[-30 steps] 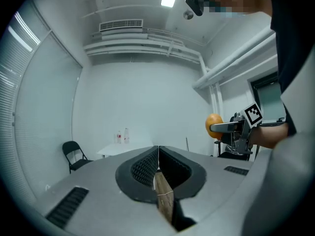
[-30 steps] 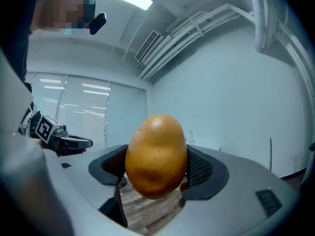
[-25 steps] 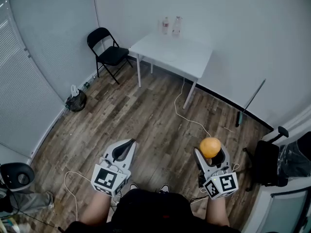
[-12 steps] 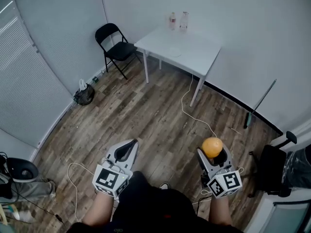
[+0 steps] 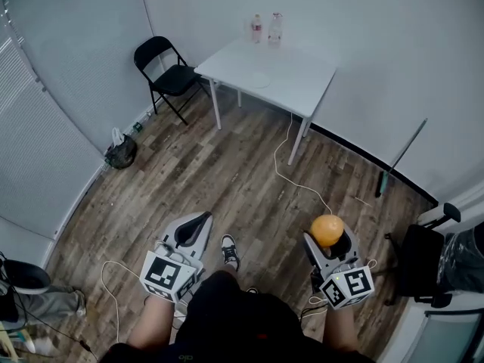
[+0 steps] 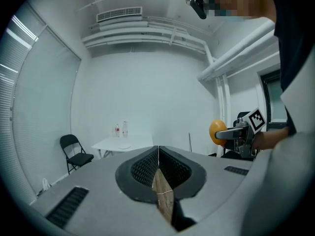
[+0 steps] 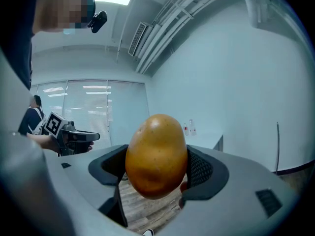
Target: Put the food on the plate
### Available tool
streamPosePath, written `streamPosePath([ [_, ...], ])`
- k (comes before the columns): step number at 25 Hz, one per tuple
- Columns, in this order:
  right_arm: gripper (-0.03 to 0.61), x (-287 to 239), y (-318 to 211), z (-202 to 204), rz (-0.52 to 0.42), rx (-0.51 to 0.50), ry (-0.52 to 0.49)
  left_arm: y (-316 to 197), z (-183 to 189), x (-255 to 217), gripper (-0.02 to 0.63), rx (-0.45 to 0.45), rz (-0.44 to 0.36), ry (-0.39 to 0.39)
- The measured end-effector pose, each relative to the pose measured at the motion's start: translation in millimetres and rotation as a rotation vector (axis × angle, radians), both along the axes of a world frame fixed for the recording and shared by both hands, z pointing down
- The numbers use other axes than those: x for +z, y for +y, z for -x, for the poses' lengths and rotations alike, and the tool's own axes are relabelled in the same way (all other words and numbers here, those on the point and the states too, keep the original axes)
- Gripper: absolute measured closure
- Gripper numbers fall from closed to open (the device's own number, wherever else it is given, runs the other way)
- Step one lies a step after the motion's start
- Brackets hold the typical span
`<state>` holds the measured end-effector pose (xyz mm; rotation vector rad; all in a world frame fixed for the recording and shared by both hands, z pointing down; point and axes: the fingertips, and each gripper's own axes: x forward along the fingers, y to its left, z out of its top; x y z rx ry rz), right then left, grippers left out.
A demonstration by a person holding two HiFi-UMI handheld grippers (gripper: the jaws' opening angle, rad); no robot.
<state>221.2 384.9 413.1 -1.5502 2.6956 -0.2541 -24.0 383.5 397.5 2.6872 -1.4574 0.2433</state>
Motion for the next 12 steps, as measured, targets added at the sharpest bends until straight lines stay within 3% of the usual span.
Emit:
streamPosePath([
  [7, 0.217, -6.3, -73.9, -15.6, -0.010, 0.071, 0.020, -93.0, -12.1, -10.9, 0.591, 0.059, -0.028, 0.014],
  [12, 0.218, -6.8, -148.8, 7.5, 0.012, 0.078, 0.014, -174.7, -0.8, -6.1, 0.591, 0.080, -0.001, 0.003],
])
